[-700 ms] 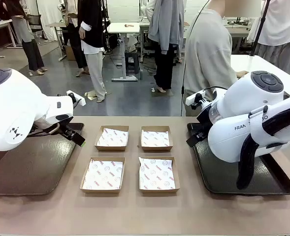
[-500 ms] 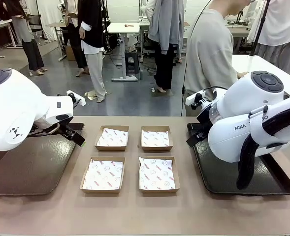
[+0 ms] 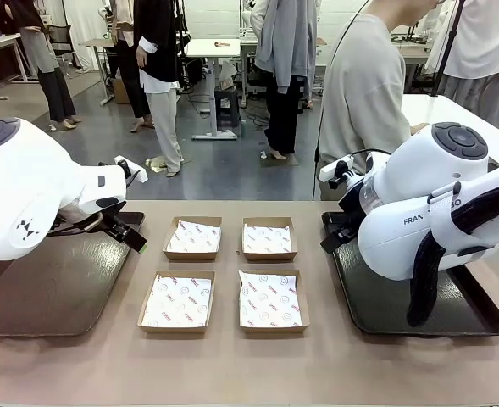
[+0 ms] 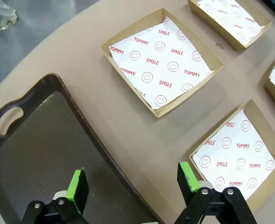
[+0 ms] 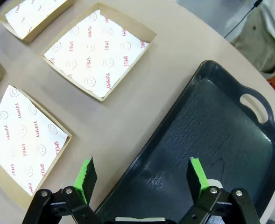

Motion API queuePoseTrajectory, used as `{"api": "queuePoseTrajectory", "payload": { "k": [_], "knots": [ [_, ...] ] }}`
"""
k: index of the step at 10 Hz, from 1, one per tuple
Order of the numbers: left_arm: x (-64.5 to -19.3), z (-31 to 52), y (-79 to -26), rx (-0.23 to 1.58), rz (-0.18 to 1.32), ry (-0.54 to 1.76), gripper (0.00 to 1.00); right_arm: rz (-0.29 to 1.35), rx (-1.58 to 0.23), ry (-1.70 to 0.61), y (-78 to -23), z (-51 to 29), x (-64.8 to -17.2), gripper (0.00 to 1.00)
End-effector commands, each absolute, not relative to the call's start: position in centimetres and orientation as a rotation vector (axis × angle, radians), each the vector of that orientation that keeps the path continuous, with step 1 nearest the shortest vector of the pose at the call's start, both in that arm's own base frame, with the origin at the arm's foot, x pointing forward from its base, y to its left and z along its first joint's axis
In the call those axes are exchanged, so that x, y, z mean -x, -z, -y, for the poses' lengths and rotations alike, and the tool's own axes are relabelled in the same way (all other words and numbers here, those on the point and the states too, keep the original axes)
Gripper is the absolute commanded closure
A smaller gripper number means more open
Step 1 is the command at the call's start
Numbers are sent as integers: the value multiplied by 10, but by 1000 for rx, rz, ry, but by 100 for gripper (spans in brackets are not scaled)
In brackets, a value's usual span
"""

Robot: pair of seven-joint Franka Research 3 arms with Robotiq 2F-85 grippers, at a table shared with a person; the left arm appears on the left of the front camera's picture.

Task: Individually package the donuts and arrange them on the tray.
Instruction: Pick up one Paper togo box.

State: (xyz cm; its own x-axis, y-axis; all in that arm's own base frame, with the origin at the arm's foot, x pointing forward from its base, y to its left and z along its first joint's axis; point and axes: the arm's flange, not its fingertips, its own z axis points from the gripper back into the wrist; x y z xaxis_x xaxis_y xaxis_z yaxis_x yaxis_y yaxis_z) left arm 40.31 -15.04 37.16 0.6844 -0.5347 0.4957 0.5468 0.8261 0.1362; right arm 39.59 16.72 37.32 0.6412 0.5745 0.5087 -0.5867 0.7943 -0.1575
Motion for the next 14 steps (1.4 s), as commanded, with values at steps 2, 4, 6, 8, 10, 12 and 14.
{"api": "queuePoseTrajectory", "payload": {
  "k": [2, 4, 6, 8, 10, 12, 14],
  "knots": [
    [-403, 150, -372, 23, 548, 606, 0, 572, -23, -662, -373, -167, -396, 0],
    [-403, 150, -372, 23, 548, 606, 0, 572, -23, -662, -373, -167, -396, 0],
    [-403, 150, -372, 23, 548, 606, 0, 572, -23, -662, -373, -167, -396, 0],
    [-327, 137, -406, -98, 539, 657, 0, 571, 18, -684, -400, -136, -335, 0],
    [-285, 121, -424, -64, 438, 688, 0, 470, -2, -672, -409, -109, -291, 0],
    [-258, 109, -430, -55, 333, 716, 0, 326, -30, -651, -409, -97, -250, 0],
    [-246, 101, -426, -40, 328, 688, 0, 228, -55, -652, -402, -95, -223, 0]
  ]
}}
